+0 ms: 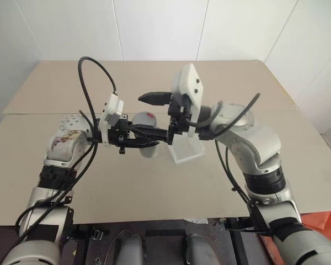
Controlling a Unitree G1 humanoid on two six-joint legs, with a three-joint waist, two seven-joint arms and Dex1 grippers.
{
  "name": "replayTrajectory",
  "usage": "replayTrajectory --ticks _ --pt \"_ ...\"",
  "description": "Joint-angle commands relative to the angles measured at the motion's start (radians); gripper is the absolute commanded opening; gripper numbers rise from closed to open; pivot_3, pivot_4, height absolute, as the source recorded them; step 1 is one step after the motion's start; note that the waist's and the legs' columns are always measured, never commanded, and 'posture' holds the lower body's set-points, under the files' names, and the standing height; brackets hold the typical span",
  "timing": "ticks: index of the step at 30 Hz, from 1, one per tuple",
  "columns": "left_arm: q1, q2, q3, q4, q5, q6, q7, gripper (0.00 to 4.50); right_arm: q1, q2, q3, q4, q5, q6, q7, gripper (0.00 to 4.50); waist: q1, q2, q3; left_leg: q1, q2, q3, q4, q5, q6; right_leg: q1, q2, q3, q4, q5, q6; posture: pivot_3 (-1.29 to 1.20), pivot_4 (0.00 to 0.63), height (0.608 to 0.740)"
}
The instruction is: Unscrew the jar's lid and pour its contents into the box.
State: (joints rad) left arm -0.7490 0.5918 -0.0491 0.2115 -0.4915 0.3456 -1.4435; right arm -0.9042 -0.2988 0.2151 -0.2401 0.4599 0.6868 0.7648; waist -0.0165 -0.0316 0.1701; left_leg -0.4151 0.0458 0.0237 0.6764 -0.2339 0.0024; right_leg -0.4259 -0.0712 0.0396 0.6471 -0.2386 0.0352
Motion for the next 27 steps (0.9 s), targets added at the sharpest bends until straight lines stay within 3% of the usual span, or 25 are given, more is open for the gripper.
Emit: replayTrajectory --ticks 1,27 --pt "-0.013 0.008 0.013 -0.033 -0.005 -0.01 -0.003 1.93 -0.034 0.013 0.0 0.018 -0.015 -0.033 0.005 4.47 0.0 0.0 0.0 0.0 0.0 0.0 0.0 0.0 0.0 0.0 0.0 0.0 0.0 0.0 0.0 0.0 0.15 0.74" --pt "0.012 0.063 0.033 -0.056 -0.023 -0.005 -0.014 1.93 0.017 -0.118 -0.074 0.045 -0.037 -0.049 0.048 4.47 0.0 0.0 0.0 0.0 0.0 0.0 0.0 0.0 0.0 0.0 0.0 0.0 0.0 0.0 0.0 0.0 0.15 0.74"
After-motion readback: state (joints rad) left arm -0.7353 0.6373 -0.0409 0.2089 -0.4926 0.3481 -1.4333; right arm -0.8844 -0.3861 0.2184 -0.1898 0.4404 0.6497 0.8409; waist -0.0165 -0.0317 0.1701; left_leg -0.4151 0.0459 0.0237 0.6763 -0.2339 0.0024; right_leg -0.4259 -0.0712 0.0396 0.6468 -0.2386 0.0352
